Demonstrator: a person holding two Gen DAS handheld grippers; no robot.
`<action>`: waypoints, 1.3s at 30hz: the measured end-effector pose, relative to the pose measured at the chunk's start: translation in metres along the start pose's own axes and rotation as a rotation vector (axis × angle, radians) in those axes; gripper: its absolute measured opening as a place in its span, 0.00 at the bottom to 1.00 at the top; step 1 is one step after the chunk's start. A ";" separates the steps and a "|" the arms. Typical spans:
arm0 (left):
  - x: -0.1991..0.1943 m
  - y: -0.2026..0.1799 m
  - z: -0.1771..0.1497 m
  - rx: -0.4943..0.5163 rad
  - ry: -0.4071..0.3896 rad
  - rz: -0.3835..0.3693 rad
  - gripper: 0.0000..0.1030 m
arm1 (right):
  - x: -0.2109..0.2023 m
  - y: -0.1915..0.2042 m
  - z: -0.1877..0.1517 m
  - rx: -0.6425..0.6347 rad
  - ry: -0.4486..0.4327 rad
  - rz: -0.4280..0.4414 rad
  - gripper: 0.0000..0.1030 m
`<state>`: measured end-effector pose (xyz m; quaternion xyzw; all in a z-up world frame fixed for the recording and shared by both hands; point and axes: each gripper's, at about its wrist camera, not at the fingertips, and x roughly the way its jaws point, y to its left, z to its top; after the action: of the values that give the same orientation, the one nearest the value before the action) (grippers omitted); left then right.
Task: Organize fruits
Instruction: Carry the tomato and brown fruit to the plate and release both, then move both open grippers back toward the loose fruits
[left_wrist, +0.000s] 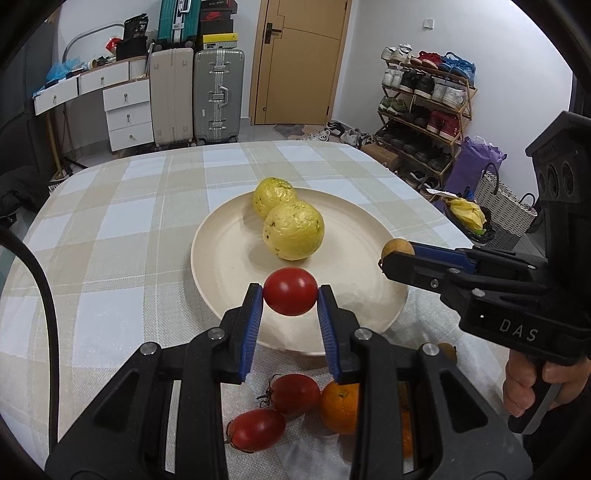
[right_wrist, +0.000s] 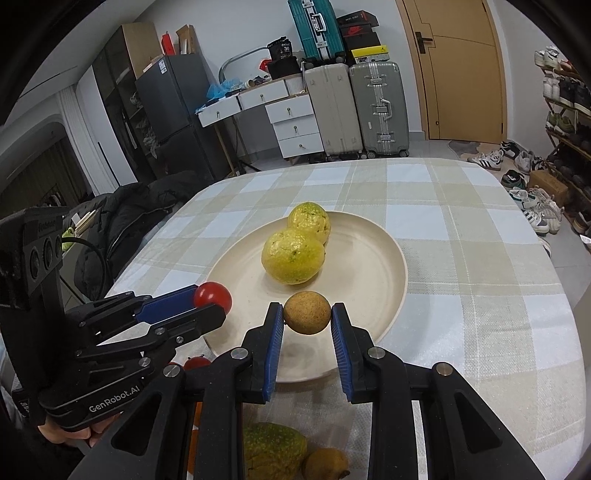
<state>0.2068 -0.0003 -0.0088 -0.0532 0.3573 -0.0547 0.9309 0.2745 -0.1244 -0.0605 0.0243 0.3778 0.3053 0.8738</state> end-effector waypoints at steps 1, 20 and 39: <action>0.001 0.001 0.000 -0.001 0.003 0.000 0.27 | 0.002 0.000 0.000 0.000 0.005 0.001 0.26; 0.024 0.005 0.004 -0.004 0.052 0.010 0.27 | 0.023 -0.014 -0.004 0.044 0.071 -0.037 0.27; -0.061 0.002 -0.024 -0.006 -0.077 0.044 0.99 | -0.048 -0.022 -0.027 0.058 -0.091 -0.105 1.00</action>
<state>0.1458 0.0092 0.0138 -0.0500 0.3223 -0.0311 0.9448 0.2426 -0.1733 -0.0547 0.0436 0.3471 0.2464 0.9038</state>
